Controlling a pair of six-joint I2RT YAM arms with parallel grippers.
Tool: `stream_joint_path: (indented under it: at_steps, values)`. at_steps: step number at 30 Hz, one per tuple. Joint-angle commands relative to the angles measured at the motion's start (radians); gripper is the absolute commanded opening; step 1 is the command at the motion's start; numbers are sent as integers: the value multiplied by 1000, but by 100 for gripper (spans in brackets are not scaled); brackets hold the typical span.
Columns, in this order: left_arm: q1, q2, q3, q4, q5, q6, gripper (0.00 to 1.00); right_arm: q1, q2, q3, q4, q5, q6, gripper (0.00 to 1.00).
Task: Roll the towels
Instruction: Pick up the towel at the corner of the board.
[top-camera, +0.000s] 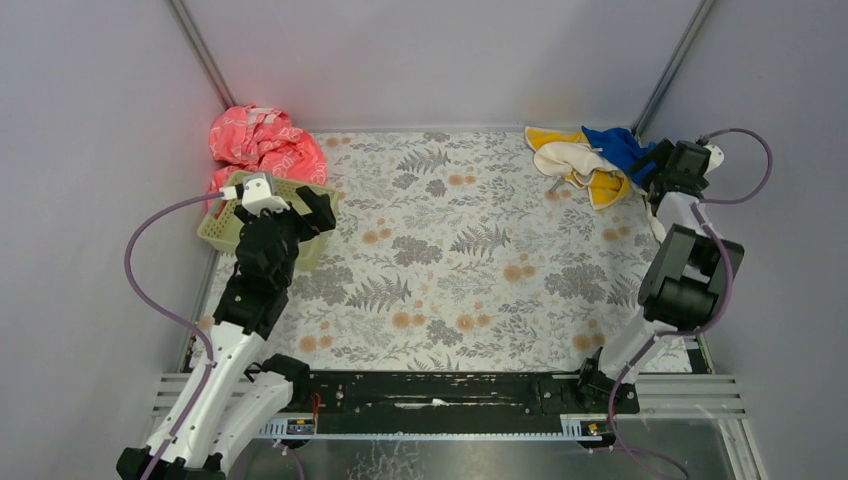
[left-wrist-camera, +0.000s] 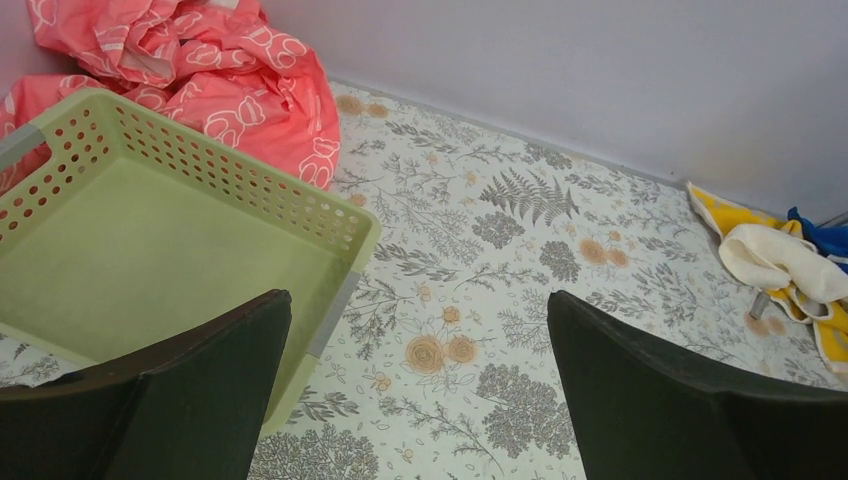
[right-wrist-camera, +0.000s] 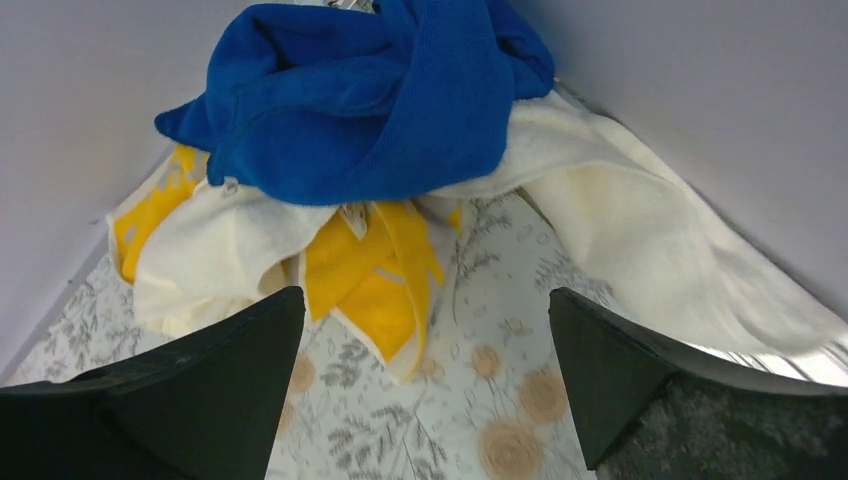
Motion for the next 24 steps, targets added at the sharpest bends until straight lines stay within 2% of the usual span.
stream_joint_path:
  at_steps: [1, 6, 9, 14, 15, 17, 21, 23, 24]
  values:
    - [14, 30, -12, 6, -29, 15, 100, -13, 137, 136, 131, -70, 115, 98]
    - [44, 66, -5, 6, 2, 9, 100, -14, 310, 275, 133, -84, 197, 92]
    - [52, 83, -4, 1, 26, 17, 100, -14, 375, 295, 173, -87, 243, 87]
    - [56, 89, -1, 1, 72, 38, 100, -14, 441, 343, 189, -111, 256, 70]
    - [57, 90, -1, 1, 77, 38, 100, -14, 447, 349, 189, -116, 252, 64]
    - [63, 89, 1, -1, 95, 35, 100, -14, 445, 352, 184, -122, 244, 45]
    - [64, 76, 12, -24, 173, 53, 100, -14, 360, 333, 179, -136, 208, 12]
    - [65, 66, 18, -32, 220, 61, 100, -14, 308, 336, 150, -150, 185, 1]
    - [64, 59, 19, -33, 233, 59, 100, -13, 278, 335, 140, -164, 171, 0]
